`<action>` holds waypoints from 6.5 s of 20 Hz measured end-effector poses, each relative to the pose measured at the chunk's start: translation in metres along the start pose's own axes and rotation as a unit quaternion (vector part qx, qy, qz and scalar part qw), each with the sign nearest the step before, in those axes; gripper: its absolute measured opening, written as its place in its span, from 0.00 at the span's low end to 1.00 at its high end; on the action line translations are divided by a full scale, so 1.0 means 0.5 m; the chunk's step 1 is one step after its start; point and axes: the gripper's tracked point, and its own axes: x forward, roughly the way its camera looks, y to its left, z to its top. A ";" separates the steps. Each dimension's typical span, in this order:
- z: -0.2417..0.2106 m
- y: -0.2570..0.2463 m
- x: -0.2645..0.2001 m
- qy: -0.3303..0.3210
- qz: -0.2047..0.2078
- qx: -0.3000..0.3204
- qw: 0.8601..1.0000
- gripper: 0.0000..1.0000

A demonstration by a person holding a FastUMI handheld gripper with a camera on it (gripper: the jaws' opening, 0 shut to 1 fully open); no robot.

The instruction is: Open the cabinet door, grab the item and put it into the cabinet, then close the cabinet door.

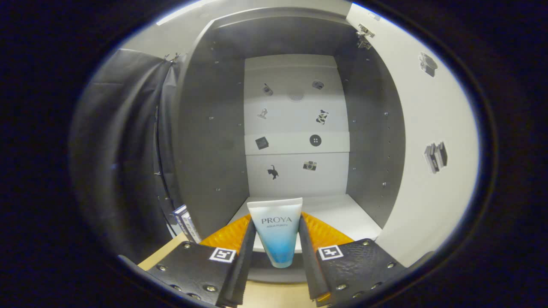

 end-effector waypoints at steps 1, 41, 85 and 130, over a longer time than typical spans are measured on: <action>0.005 -0.006 0.026 -0.001 -0.002 0.005 1.000 0.55; 0.011 -0.041 -0.458 0.001 -0.078 -0.006 0.997 1.00; 0.002 -0.165 -0.527 0.040 0.138 0.044 0.989 1.00; 0.026 0.162 0.015 -0.037 -0.055 0.002 0.998 1.00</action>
